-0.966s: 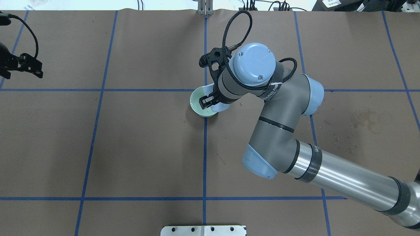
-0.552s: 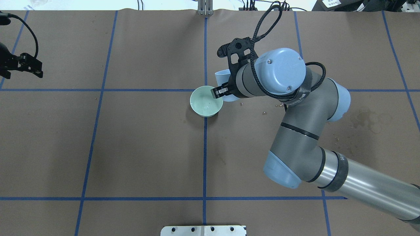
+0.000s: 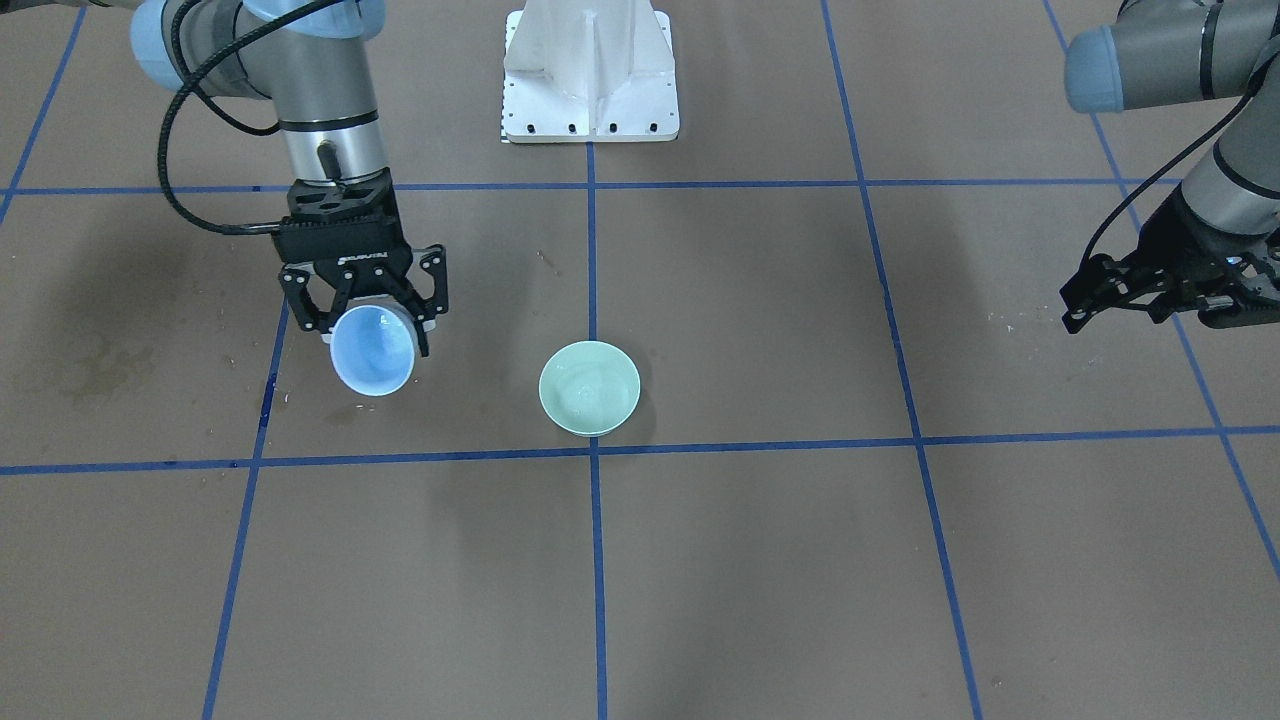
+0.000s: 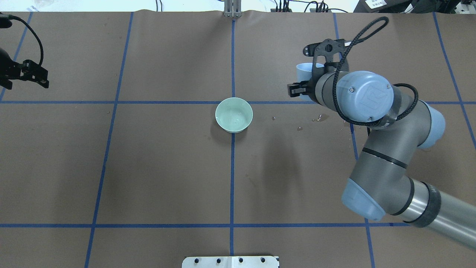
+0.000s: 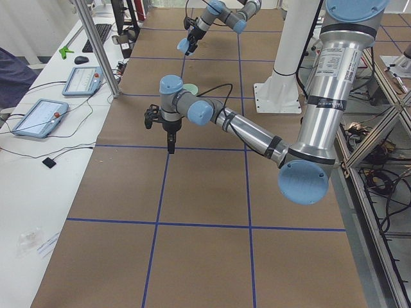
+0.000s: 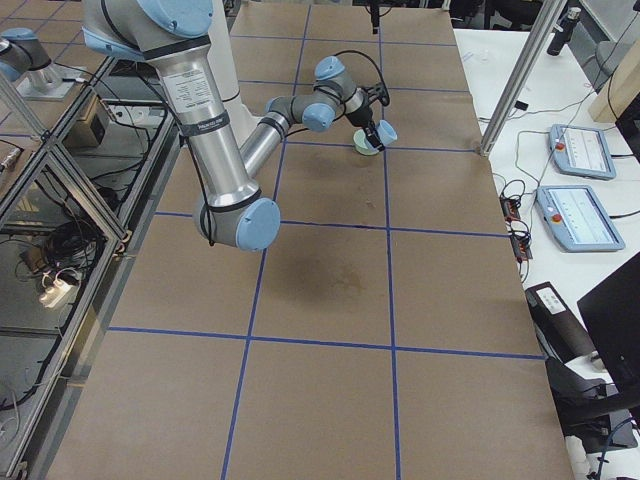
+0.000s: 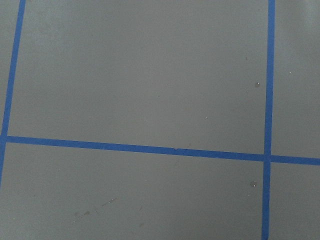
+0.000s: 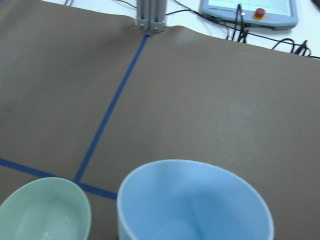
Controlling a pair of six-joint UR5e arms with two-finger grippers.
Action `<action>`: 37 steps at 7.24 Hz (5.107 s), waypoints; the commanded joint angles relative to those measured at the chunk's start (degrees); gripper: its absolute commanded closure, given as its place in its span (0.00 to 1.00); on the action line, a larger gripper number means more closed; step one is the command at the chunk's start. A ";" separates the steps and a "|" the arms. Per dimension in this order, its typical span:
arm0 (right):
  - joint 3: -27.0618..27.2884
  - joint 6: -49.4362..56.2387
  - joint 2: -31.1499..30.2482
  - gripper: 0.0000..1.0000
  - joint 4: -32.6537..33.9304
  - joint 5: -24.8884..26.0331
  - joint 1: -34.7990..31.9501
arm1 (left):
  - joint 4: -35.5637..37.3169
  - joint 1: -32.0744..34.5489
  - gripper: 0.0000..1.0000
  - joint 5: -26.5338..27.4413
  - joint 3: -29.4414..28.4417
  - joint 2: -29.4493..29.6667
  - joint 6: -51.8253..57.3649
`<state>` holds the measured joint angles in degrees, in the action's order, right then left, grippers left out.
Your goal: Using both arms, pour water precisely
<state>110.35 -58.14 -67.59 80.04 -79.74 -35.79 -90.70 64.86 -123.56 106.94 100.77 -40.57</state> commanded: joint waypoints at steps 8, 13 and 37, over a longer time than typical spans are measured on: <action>-9.62 -23.75 -34.44 1.00 -28.96 27.50 -6.84 | 0.00 -0.09 0.00 2.17 1.07 0.04 -0.21; -12.09 -34.29 -35.33 1.00 -29.24 36.23 2.10 | 0.00 -0.26 0.00 3.06 1.25 0.13 -0.30; -23.25 -42.67 -36.21 0.01 -29.50 44.06 11.36 | 0.09 -0.44 0.00 3.15 0.90 0.30 0.14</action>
<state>87.20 -100.83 -103.70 50.54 -35.91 -24.44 -90.62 64.39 -120.41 107.84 101.09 -40.50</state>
